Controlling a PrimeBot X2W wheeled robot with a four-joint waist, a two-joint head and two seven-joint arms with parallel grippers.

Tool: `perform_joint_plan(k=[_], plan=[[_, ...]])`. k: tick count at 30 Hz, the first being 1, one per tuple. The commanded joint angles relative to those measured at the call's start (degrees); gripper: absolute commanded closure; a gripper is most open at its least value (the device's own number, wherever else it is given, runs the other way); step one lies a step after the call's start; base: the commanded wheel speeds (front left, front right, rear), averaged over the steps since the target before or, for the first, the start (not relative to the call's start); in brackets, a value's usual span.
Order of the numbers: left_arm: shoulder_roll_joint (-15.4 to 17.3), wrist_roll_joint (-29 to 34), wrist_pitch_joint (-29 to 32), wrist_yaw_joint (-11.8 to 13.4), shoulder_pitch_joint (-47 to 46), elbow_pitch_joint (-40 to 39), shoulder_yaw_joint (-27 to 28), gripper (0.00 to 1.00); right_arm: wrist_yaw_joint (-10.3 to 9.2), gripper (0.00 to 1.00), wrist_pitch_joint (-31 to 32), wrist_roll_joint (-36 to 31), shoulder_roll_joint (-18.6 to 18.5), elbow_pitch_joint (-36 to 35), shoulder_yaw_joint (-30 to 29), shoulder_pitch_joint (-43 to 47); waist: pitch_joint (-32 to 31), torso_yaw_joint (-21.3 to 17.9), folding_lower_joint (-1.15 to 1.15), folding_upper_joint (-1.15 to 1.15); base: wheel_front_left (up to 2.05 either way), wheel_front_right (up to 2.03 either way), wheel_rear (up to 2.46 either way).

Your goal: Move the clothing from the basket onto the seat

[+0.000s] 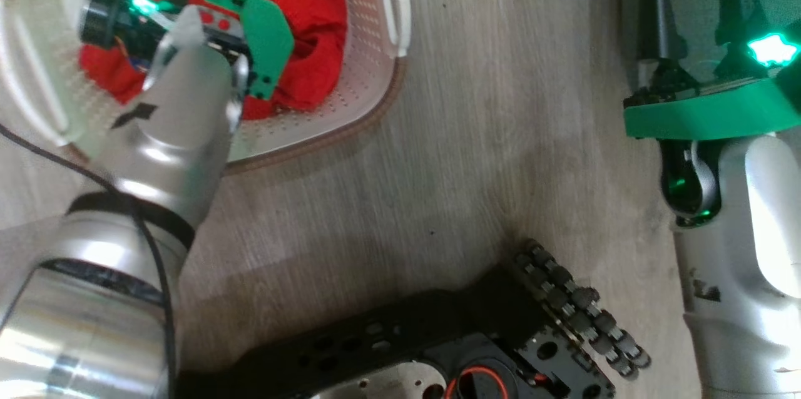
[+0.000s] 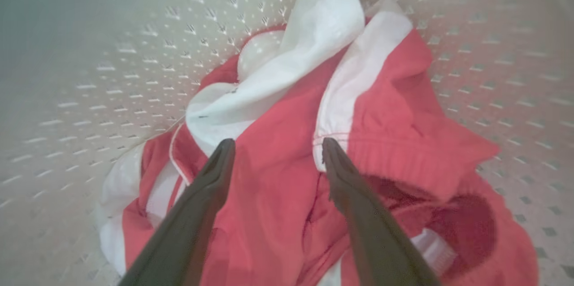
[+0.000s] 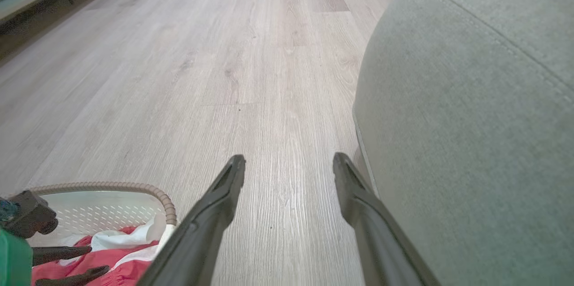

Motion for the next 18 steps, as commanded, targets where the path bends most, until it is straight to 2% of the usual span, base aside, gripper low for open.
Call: perform_joint_plan(k=[1,9,15,16,17,18], plan=[[1.6,0.4,0.2,0.4,-0.6,0.5,0.2,0.0,-0.01,0.0,-0.4,0.8,0.7,-2.2,0.8,1.8,2.1,-2.1,-0.01,0.0,0.0,0.0,0.0],[2.2,-0.7,-1.1,-0.7,-2.2,4.3,0.2,0.0,-0.01,0.0,-0.4,2.8,1.4,-2.5,0.5,4.7,3.8,-4.5,-0.01,0.0,0.0,0.0,0.0],[1.7,-1.6,-1.9,-1.3,-1.4,5.4,-0.1,0.0,-0.01,0.0,-0.4,2.9,1.6,-3.0,0.0,6.7,3.9,-4.6,-0.01,0.0,0.0,0.0,0.0],[1.6,-1.7,-2.0,-1.4,-1.3,5.5,-0.2,0.08,-0.01,0.0,-0.4,2.8,1.6,-3.0,-0.1,7.0,3.9,-4.6,-0.01,0.0,0.0,0.0,0.0],[1.5,-1.9,-2.1,-1.5,-1.2,5.6,-0.3,0.52,-0.01,0.0,-0.4,2.8,1.6,-3.1,-0.2,7.3,3.9,-4.6,-0.01,0.0,0.0,0.0,0.0],[1.4,-2.1,-2.3,-1.9,-1.1,5.7,-0.3,0.78,-0.01,0.0,-0.4,2.8,1.6,-3.1,-0.3,7.5,3.9,-4.6,-0.01,0.0,0.0,0.0,0.0]])
